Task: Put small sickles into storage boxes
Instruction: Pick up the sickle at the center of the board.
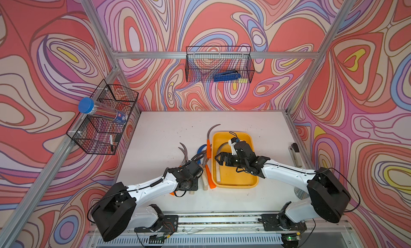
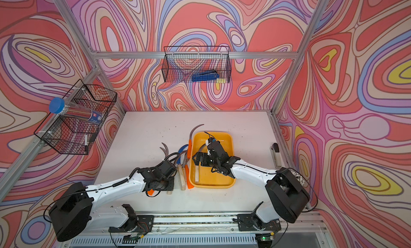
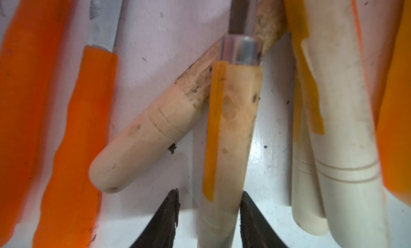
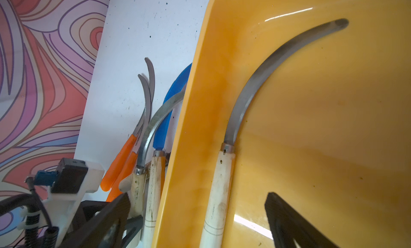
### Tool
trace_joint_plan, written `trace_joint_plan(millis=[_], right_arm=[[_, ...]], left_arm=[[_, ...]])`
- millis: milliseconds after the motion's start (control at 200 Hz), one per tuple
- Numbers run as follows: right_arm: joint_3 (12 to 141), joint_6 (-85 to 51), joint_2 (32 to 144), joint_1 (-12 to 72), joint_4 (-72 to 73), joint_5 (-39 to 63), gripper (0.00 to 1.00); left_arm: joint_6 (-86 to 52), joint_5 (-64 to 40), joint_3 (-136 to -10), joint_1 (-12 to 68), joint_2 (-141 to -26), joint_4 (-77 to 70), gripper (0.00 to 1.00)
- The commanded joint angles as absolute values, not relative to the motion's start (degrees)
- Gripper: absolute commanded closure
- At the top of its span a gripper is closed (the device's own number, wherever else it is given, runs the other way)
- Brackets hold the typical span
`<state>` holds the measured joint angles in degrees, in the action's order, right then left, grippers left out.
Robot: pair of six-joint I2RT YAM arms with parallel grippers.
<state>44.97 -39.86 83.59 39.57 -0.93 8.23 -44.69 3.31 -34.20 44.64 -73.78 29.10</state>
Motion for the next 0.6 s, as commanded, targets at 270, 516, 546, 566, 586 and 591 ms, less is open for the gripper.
trace_joint_plan(millis=[270,516,546,566,586,591], right_arm=[[44.26,-40.02,81.54,39.90,-1.04,7.04,0.02],[43.95,-40.04,80.98,39.99,-0.88,7.54,0.02],[43.95,-40.08,80.94,40.03,-0.75,7.69,0.02],[43.95,-40.14,80.81,40.07,-0.71,7.72,0.02],[43.95,-40.10,80.81,40.08,-0.70,7.73,0.01],[43.95,-40.13,80.75,40.08,-0.66,7.73,0.02]], left_arm=[[-45.67,5.23,-33.29,44.86,-75.59,27.04,0.72],[-44.75,7.94,-35.33,44.89,-72.25,30.67,0.95],[-44.59,8.40,-35.77,44.87,-71.72,31.20,0.97],[-44.49,8.63,-35.97,44.89,-71.44,31.59,0.98],[-44.40,8.89,-36.22,44.89,-71.10,31.93,1.00],[-44.39,8.93,-36.31,44.90,-71.02,31.96,1.00]])
